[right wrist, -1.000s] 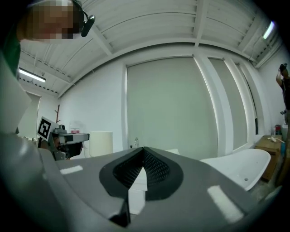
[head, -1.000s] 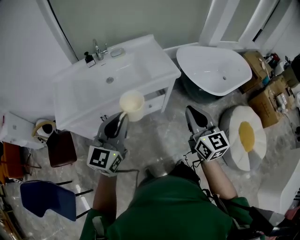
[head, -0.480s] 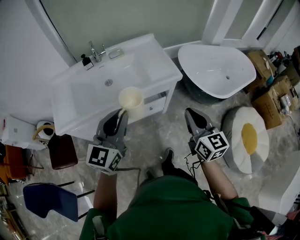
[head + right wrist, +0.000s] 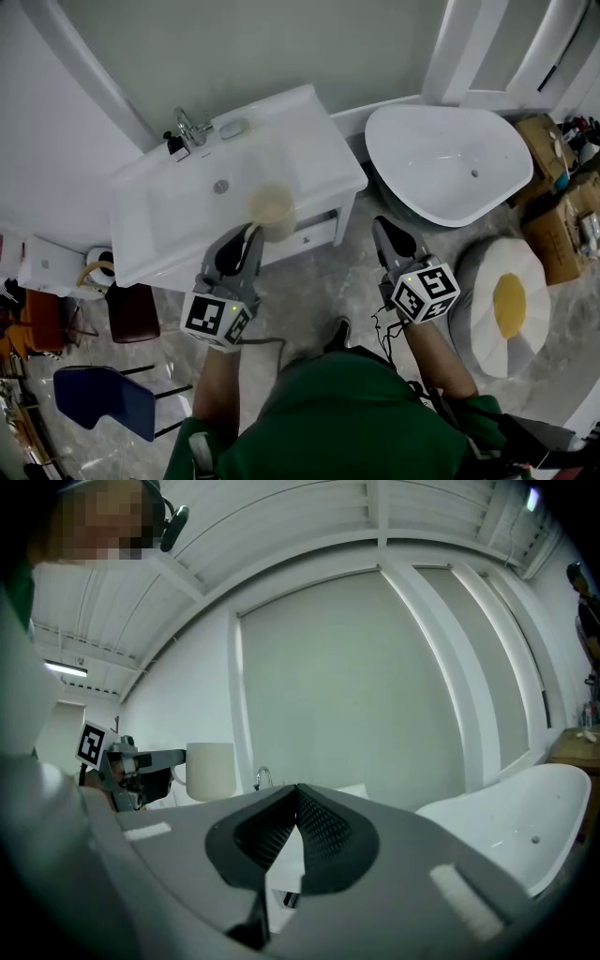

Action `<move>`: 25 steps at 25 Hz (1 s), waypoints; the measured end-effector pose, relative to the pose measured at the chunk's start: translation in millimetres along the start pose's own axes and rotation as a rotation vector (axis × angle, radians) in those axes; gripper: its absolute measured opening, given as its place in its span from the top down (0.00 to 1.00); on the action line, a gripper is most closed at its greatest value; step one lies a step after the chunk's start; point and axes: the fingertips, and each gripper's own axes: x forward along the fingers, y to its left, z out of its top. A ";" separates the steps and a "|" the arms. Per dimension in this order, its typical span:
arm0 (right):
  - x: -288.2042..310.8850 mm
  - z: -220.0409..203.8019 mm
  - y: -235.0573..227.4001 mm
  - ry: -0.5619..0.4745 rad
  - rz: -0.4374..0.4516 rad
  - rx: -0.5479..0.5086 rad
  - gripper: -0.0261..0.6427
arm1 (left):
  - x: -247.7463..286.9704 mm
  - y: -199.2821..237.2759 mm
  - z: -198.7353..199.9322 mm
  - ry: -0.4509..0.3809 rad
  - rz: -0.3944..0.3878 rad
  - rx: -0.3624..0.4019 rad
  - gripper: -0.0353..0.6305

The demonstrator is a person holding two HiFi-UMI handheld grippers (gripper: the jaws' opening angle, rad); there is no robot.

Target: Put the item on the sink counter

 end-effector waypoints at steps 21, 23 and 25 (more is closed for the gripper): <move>65.5 9.3 -103.0 0.022 -0.038 0.030 0.97 | 129.3 33.0 -27.7 0.019 -0.029 -0.029 0.88; 79.7 12.9 -115.8 0.021 -0.061 0.023 0.97 | 150.3 45.5 -34.1 0.019 -0.048 -0.034 0.88; 98.6 18.3 -128.2 0.022 -0.083 0.017 0.97 | 172.2 61.6 -38.4 0.020 -0.065 -0.037 0.88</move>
